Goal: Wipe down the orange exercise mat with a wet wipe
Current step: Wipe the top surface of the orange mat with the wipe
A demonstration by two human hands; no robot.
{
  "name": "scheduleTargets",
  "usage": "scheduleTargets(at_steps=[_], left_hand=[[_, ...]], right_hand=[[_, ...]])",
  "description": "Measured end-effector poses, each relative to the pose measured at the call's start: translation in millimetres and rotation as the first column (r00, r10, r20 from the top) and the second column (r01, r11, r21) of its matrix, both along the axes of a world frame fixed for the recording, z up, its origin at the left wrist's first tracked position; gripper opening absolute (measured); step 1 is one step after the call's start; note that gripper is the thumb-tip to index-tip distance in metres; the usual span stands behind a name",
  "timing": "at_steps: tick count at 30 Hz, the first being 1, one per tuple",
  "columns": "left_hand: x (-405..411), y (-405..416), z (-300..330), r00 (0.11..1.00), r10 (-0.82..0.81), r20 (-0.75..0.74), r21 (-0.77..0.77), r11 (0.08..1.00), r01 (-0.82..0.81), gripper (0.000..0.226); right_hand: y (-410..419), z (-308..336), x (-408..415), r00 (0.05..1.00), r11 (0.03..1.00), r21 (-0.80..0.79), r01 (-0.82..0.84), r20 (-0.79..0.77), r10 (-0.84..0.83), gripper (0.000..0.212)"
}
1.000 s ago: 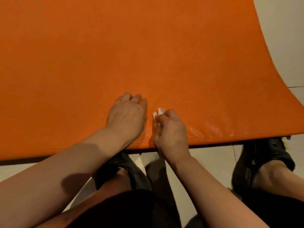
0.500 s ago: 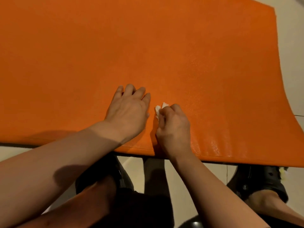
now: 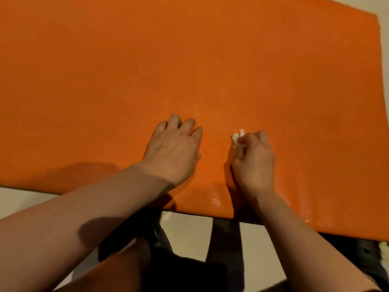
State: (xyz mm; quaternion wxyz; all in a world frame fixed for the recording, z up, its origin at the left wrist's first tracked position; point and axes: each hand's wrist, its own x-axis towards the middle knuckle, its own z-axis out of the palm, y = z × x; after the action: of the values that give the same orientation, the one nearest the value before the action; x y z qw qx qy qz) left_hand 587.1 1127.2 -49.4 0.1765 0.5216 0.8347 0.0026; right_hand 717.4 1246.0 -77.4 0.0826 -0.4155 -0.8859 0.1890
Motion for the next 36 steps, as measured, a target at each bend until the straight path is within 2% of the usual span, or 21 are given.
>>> scheduleTargets(at_steps=[2, 4, 5, 8, 10, 12, 15, 17, 18, 20, 22, 24, 27, 28, 30, 33, 34, 36], left_hand=[[-2.1, 1.7, -0.2, 1.0, 0.003, -0.006, 0.011, 1.0, -0.003, 0.056], [-3.7, 5.4, 0.1, 1.0, 0.013, -0.014, 0.021, 1.0, -0.012, 0.055], [-4.2, 6.8, 0.0, 1.0, 0.019, -0.018, 0.024, 1.0, -0.019, 0.053], [-7.9, 8.6, -2.2, 0.999, 0.041, -0.008, 0.035, 0.999, -0.041, 0.048], [-10.4, 9.7, -3.5, 0.998, 0.053, 0.013, 0.033, 0.998, -0.054, 0.05], [-12.2, 11.4, -5.7, 0.999, 0.052, 0.013, 0.024, 0.998, -0.052, 0.053], [-14.0, 15.6, -9.4, 0.999, 0.044, 0.011, 0.032, 0.998, -0.045, 0.056], [-13.7, 19.2, -11.3, 0.999, 0.041, 0.002, 0.028, 0.999, -0.041, 0.057], [-13.4, 20.9, -11.7, 0.999, 0.043, -0.007, 0.023, 0.999, -0.042, 0.056], [-13.9, 23.7, -11.8, 0.998, 0.048, -0.032, 0.018, 0.999, -0.047, 0.055], [-16.0, 26.1, -11.6, 0.998, 0.048, -0.046, 0.016, 0.999, -0.048, 0.056], [-18.0, 28.2, -12.1, 0.998, 0.036, -0.058, -0.003, 0.999, -0.036, 0.059], [-21.1, 31.5, -13.2, 0.995, 0.042, -0.086, 0.0, 0.999, -0.042, 0.061], [-21.4, 33.2, -13.4, 0.995, 0.045, -0.091, 0.002, 0.999, -0.045, 0.061], [-21.2, 36.7, -13.4, 0.994, 0.049, -0.102, -0.005, 0.999, -0.05, 0.061], [-23.0, 40.6, -12.9, 0.994, 0.052, -0.094, -0.004, 0.999, -0.053, 0.061], [-24.5, 42.1, -13.0, 0.995, 0.047, -0.086, -0.004, 0.999, -0.048, 0.062], [-27.4, 43.5, -14.0, 0.997, 0.035, -0.071, -0.005, 0.999, -0.035, 0.065]], right_hand=[[17.3, -1.1, 6.4, 0.982, 0.982, 0.012, 0.188, -0.006, -0.188, 0.019], [7.0, -3.5, -8.5, 0.978, 0.978, 0.011, 0.21, -0.021, -0.209, 0.02], [-5.4, -4.6, -20.0, 0.988, 0.988, -0.017, 0.15, -0.042, -0.151, 0.021], [-36.0, -4.2, -42.2, 0.975, 0.979, -0.064, -0.195, -0.118, 0.187, 0.021], [-21.2, -4.3, -39.9, 0.948, 0.95, -0.046, -0.308, -0.101, 0.302, 0.019], [11.5, -7.2, -30.2, 0.976, 0.978, -0.001, -0.209, -0.062, 0.209, 0.017], [49.0, -10.4, -23.6, 0.991, 0.991, 0.033, 0.131, -0.044, -0.13, 0.02], [40.7, -10.5, -36.7, 0.986, 0.987, 0.018, 0.161, -0.044, -0.16, 0.02], [28.3, -10.4, -45.3, 0.993, 0.995, -0.018, 0.094, -0.076, -0.095, 0.02], [3.1, -11.1, -55.9, 0.976, 0.985, -0.032, -0.168, -0.145, 0.161, 0.019], [5.0, -12.5, -57.3, 0.936, 0.943, -0.008, -0.334, -0.124, 0.33, 0.02], [33.4, -13.9, -50.5, 0.959, 0.962, 0.062, -0.266, -0.084, 0.27, 0.021], [70.9, -17.1, -40.3, 0.997, 0.994, 0.082, 0.076, -0.035, -0.073, 0.018], [69.8, -18.4, -43.6, 0.991, 0.989, 0.076, 0.125, -0.049, -0.122, 0.019], [47.8, -18.6, -59.0, 0.992, 0.999, 0.007, 0.042, -0.117, -0.041, 0.02], [21.4, -20.4, -65.5, 0.937, 0.945, -0.027, -0.326, -0.14, 0.319, 0.019], [30.2, -19.7, -63.9, 0.922, 0.929, -0.029, -0.37, -0.134, 0.363, 0.018], [60.5, -18.9, -59.0, 0.954, 0.963, 0.0, -0.268, -0.137, 0.266, 0.016]])
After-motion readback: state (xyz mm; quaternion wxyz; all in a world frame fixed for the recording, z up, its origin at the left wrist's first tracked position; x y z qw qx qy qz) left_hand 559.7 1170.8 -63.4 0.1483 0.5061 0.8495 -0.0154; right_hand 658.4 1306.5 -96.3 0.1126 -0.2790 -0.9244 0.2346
